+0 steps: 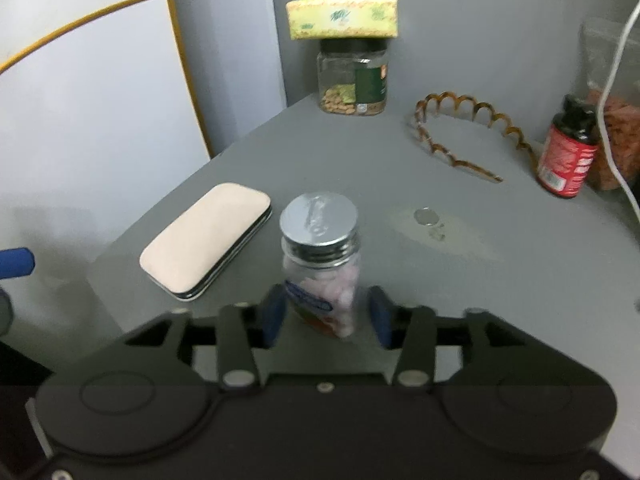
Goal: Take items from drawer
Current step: 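Reach the right tool into the drawer and grasp the white round-topped item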
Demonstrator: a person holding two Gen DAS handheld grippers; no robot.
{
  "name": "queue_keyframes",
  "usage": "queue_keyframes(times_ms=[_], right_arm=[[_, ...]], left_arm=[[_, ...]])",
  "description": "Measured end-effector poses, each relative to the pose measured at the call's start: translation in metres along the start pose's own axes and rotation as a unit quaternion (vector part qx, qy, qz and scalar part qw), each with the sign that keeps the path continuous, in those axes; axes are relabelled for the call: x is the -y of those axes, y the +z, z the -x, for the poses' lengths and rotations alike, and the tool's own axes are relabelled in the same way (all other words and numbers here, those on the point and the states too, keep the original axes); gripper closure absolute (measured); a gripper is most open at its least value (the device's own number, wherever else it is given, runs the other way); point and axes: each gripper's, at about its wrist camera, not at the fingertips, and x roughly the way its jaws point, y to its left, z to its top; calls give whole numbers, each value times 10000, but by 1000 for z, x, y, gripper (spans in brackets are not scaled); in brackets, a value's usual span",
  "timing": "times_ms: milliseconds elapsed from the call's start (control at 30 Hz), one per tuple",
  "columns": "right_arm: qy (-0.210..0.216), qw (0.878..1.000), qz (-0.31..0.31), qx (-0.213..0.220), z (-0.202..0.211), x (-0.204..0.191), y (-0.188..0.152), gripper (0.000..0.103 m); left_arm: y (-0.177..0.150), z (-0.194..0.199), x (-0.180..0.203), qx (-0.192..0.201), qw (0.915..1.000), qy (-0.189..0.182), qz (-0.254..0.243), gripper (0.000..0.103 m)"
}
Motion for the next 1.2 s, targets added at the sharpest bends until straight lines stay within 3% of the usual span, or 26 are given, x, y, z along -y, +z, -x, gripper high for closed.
queue_keyframes(times_ms=[167, 300, 400, 600, 833, 933, 1067, 1200], right_arm=[[-61, 9991, -406, -71, 50, 15, -9, 36], [92, 9956, -801, -482, 82, 29, -31, 36], [302, 9935, -734, -817, 92, 21, -52, 38], [434, 9867, 114, -1564, 48, -19, -85, 50], [409, 9734, 1345, -1807, -23, -61, -104, 53], [344, 9721, 1559, -1721, -43, -66, -113, 52], [289, 9592, 1779, -2177, -61, -67, -120, 56], [353, 9531, 1833, -2381, -50, -63, -122, 69]], left_arm=[[0, 2, -3, -87, 9997, 203, -35, 3], [-1, 7, -9, -91, 9996, 275, -34, 2], [-2, 11, -16, -86, 9994, 324, 36, 2], [1, 17, -31, -46, 9990, 332, 302, 2], [6, 21, -34, 52, 9989, 260, 375, 2], [7, 22, -34, 64, 9990, 191, 391, 2], [8, 21, -35, 58, 9990, 187, 413, 2], [10, 21, -37, 64, 9987, 158, 472, 2]])
